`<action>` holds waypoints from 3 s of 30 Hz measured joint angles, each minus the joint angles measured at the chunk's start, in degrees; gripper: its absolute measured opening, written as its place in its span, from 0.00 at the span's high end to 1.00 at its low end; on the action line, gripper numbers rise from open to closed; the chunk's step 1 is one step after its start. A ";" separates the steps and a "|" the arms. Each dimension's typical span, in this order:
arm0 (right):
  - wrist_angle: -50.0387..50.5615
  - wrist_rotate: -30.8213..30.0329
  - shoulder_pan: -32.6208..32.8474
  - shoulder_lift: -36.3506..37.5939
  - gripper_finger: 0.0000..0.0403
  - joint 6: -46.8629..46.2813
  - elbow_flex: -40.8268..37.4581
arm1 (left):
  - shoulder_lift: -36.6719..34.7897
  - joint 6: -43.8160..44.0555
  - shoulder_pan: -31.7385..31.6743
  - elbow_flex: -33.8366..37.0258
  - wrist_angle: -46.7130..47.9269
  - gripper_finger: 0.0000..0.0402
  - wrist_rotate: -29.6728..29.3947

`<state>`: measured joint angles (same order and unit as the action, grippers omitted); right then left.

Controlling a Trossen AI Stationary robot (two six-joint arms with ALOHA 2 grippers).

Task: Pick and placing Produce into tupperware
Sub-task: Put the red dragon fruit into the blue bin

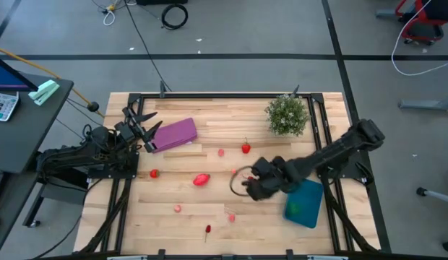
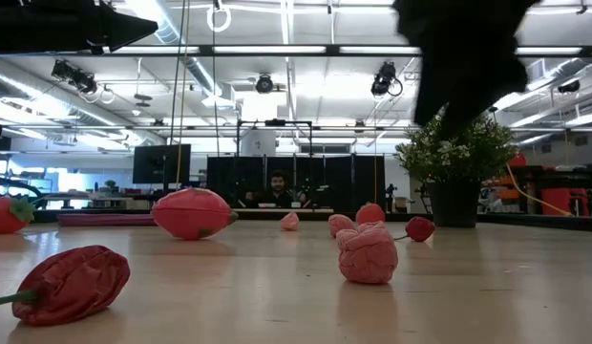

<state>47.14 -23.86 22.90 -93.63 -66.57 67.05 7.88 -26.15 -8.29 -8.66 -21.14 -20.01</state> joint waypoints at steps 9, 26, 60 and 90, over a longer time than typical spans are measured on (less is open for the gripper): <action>-3.78 0.42 -9.53 -5.17 0.34 4.90 -0.02 | 0.00 4.53 0.01 0.02 1.26 0.57 0.04; -5.02 0.17 -14.87 1.70 0.38 14.41 -0.02 | 13.04 16.53 0.28 -15.34 8.64 0.56 7.85; -12.92 0.25 -15.38 1.93 0.38 29.46 -0.02 | 59.49 37.94 11.45 -48.61 61.34 0.56 14.73; -12.94 1.25 -14.12 1.98 0.38 28.58 -0.02 | 84.13 54.20 18.29 -48.57 51.16 0.31 16.90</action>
<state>34.19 -22.61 8.78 -91.66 -37.99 67.02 92.01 28.05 10.00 -57.23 30.02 -3.11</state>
